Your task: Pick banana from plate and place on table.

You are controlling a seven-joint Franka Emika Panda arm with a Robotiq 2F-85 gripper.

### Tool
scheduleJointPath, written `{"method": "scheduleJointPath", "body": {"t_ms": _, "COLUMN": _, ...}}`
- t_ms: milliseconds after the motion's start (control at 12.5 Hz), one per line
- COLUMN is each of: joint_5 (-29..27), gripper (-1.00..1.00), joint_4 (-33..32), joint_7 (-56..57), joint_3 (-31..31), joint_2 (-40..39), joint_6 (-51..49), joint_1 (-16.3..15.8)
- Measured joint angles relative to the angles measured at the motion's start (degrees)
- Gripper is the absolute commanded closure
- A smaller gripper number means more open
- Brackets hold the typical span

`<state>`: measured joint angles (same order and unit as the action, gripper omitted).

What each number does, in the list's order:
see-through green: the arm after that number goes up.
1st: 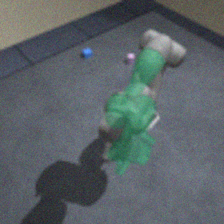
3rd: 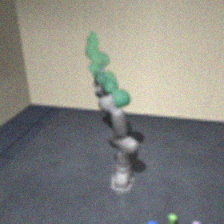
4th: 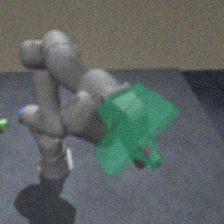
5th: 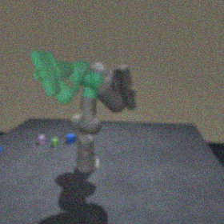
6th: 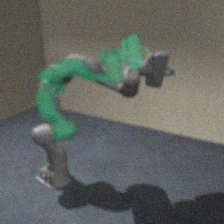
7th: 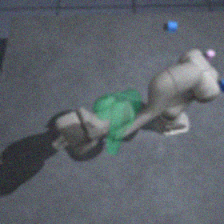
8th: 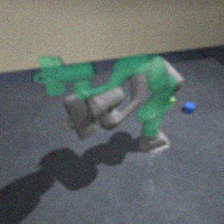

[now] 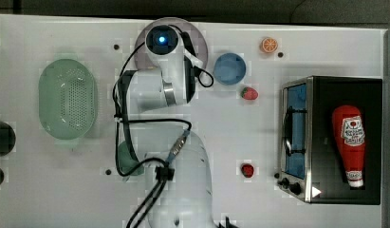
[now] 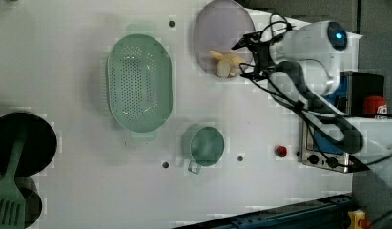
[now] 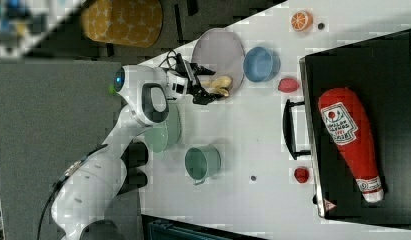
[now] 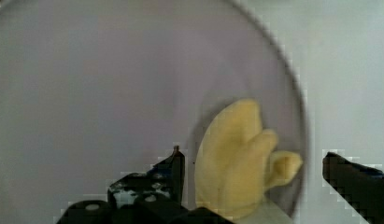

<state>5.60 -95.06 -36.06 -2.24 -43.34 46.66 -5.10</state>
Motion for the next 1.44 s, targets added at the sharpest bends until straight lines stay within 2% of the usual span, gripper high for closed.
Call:
{"method": "scheduleJointPath", "body": {"t_ms": 80, "joint_5": 0.0, "gripper": -0.92, "joint_4": 0.1, "joint_7": 0.0, "joint_3": -0.2, "joint_2": -1.5, "joint_6": 0.4, "joint_1": -0.3}}
{"method": "scheduleJointPath", "body": {"t_ms": 240, "joint_5": -0.4, "gripper": -0.43, "joint_4": -0.2, "joint_7": -0.7, "joint_3": -1.1, "joint_2": -3.2, "joint_6": 2.2, "joint_1": -0.7}}
{"method": "scheduleJointPath", "body": {"t_ms": 560, "joint_5": -0.5, "gripper": 0.48, "joint_4": -0.8, "joint_7": -1.4, "joint_3": -0.8, "joint_2": -1.5, "joint_6": -0.2, "joint_1": -0.7}}
{"method": "scheduleJointPath", "body": {"t_ms": 1120, "joint_5": -1.0, "gripper": 0.51, "joint_4": -2.4, "joint_7": -1.7, "joint_3": -0.1, "joint_2": -0.4, "joint_6": -1.7, "joint_1": -1.2}}
{"method": "scheduleJointPath", "body": {"t_ms": 1440, "joint_5": -0.5, "gripper": 0.51, "joint_4": -2.6, "joint_7": 0.0, "joint_3": -0.5, "joint_2": 7.6, "joint_6": -7.1, "joint_1": -0.6}}
